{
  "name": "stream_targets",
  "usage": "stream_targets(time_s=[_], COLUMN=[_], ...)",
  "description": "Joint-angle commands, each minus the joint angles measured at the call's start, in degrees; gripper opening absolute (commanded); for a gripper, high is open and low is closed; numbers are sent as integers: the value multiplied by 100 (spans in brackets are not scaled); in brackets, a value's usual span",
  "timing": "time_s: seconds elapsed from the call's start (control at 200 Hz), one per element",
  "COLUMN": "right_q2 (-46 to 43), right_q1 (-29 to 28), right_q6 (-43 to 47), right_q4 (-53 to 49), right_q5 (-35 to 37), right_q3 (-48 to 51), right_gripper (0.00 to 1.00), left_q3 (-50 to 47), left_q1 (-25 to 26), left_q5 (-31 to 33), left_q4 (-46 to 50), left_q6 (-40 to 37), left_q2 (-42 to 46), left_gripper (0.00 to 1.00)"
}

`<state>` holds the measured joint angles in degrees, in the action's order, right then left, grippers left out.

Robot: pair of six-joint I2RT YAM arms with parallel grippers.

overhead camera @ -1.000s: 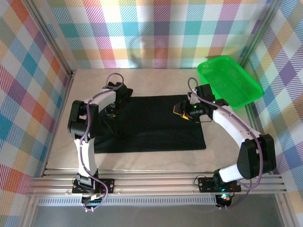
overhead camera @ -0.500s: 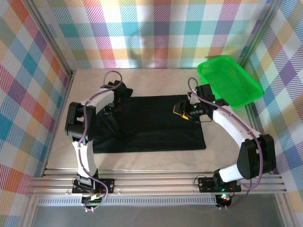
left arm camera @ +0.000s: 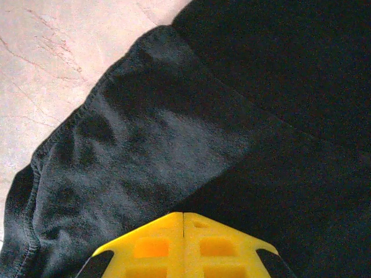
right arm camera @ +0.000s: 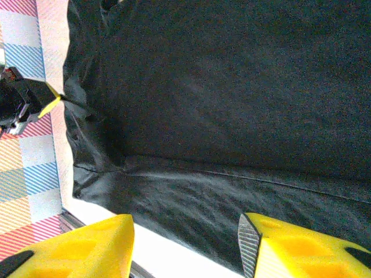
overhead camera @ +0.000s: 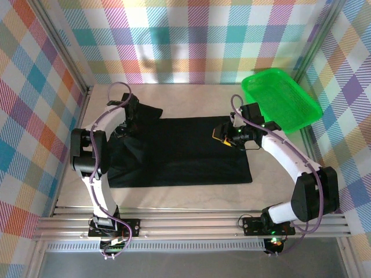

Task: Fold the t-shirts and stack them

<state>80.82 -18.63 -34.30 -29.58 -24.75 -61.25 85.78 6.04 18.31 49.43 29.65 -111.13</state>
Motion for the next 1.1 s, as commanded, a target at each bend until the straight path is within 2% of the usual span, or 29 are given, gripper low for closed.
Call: stream_targets(time_s=[0.0, 0.195, 0.295, 0.325, 0.38, 0.455, 0.52, 0.545, 0.585, 0.605, 0.715, 0.79, 0.86, 0.925, 1.095], right_q2=[-194, -268, -268, -266, -286, -287, -265, -258, -235, -226, -164, -158, -303, -359, -157], right_q1=[-35, -35, -35, -30, -35, -35, -31, -34, -35, -35, -35, -30, -35, -35, -34], right_q6=[-1, 14, 7, -5, -42, -115, -160, -185, -194, -199, -118, -48, -132, -396, -656], right_q4=[-87, -154, -243, -241, -223, -151, -87, -69, -51, -44, -51, 68, 878, 1406, 1614], right_q5=[-130, -139, -106, -93, -87, -81, -126, -135, -145, -144, -131, -279, -946, -1284, -1429], right_q3=[120, 199, 252, 270, 346, 450, 507, 522, 520, 518, 475, 448, 610, 659, 449], right_gripper=[51, 51, 51, 51, 51, 51, 51, 51, 51, 51, 51, 52, 57, 61, 62], left_q3=[135, 218, 193, 128, 19, 99, 329, 426, 515, 513, 314, 183, -159, -456, -495], left_q1=[-184, -257, -256, -260, -261, -262, -262, -257, -232, -215, 95, 586, 995, 1256, 1750], left_q5=[-173, -647, -778, -825, -919, -1068, -1072, -1033, -1005, -1009, -1351, -1306, -1253, -1223, -823], left_q4=[-1, -272, -435, -563, -756, -790, -576, -456, -327, -327, -367, -164, -205, -320, -257], left_q6=[310, 365, 382, 400, 421, 434, 453, 464, 439, 410, 213, -165, -359, -425, -676], left_q2=[-131, -420, -368, -251, -64, 12, -75, -115, -112, -63, 267, 362, 449, 482, 126], left_gripper=[0, 0, 19, 21, 20, 11, 11, 14, 27, 29, 22, 21, 22, 26, 35])
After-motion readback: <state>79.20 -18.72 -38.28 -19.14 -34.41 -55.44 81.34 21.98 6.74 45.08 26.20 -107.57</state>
